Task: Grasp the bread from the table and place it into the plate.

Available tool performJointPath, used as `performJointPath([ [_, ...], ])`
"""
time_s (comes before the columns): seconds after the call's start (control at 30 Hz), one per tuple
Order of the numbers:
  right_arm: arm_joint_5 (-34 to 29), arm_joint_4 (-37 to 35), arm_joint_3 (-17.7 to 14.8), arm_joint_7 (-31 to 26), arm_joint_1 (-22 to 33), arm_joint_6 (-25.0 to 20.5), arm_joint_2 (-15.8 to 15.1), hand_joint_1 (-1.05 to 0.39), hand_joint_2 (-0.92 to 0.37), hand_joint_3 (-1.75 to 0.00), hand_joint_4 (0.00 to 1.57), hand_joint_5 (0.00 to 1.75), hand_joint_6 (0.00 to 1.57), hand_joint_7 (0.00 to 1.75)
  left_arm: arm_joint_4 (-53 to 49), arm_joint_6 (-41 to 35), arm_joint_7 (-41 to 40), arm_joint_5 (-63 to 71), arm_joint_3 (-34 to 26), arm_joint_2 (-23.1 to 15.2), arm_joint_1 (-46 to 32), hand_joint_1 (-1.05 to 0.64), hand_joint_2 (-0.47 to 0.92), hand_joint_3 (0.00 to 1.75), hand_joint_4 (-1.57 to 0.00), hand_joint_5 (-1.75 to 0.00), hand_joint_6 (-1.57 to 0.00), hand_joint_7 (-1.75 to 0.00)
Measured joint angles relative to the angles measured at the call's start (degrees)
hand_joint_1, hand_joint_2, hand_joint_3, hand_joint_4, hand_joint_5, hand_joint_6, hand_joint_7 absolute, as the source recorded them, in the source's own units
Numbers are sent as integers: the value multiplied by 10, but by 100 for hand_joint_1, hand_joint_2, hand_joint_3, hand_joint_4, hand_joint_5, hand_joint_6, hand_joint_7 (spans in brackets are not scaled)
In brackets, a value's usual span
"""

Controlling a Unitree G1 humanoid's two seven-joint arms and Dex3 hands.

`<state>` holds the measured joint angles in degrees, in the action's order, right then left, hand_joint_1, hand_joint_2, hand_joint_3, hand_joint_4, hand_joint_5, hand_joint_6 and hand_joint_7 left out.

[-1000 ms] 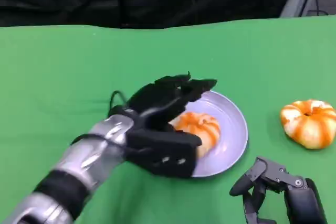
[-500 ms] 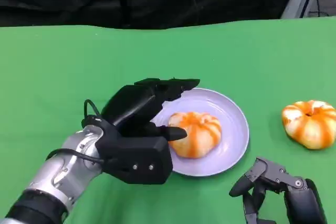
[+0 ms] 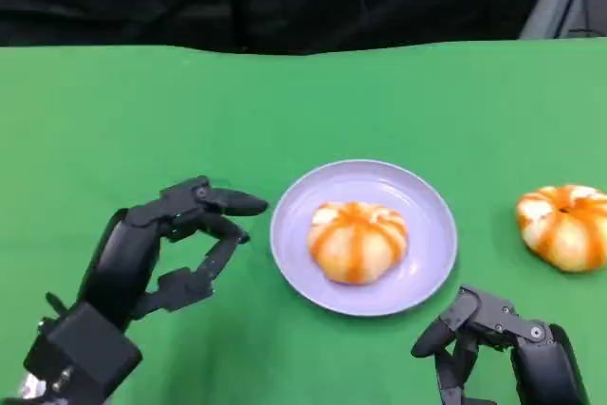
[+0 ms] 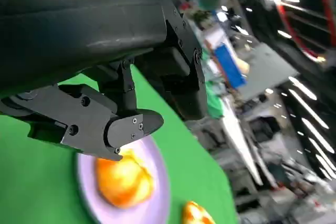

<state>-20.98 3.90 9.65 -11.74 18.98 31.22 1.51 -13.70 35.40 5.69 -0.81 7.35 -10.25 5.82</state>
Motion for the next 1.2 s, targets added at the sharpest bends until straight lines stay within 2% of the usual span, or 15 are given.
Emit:
performJointPath([
  [0.1, 2, 0, -2, 0, 3, 0, -1, 8, -29, -141, 90, 174, 83, 134, 19, 8, 3, -9, -9, 16, -23, 1, 61, 89, -74, -129, -80, -93],
  [0.13, 3, 0, -3, 0, 3, 1, -2, 7, -30, -140, 90, 174, 83, 135, 24, 12, 3, -13, -12, 21, -35, 4, 62, 99, -76, -147, -79, -116],
  [0.17, 3, 0, -2, 1, 1, 1, -2, 6, -30, -140, 90, 174, 82, 135, 33, 8, 4, -19, -17, 23, -52, 5, 62, 103, -77, -154, -77, -126],
  [0.27, 3, 5, -1, 2, 4, 1, -2, 4, -35, -133, 87, 175, 81, 136, 77, -23, 6, -44, -33, 24, -111, 5, 58, 112, -79, -165, -77, -142],
  [0.33, 7, 7, -1, 5, 3, 1, -2, 3, -36, -131, 86, 175, 80, 136, 89, -40, 11, -48, -40, 25, -130, 6, 54, 116, -81, -169, -78, -147],
  [0.43, 10, 7, -3, 4, -2, 0, -2, 4, -33, -135, 87, 174, 82, 136, 89, -49, 24, -62, -45, 28, -131, 5, 47, 126, -83, -173, -80, -150],
  [0.93, 20, -8, -16, 6, -6, 17, -11, 4, -35, -130, 87, 173, 81, 135, 76, -50, 40, -55, -50, 52, -131, 0, 47, 126, -79, -174, -75, -154],
  [1.2, 23, -8, -20, 7, -6, 18, -12, 6, -34, -131, 88, 172, 82, 134, 71, -50, 40, -28, -51, 58, -144, 5, 41, 135, -79, -175, -76, -158],
])
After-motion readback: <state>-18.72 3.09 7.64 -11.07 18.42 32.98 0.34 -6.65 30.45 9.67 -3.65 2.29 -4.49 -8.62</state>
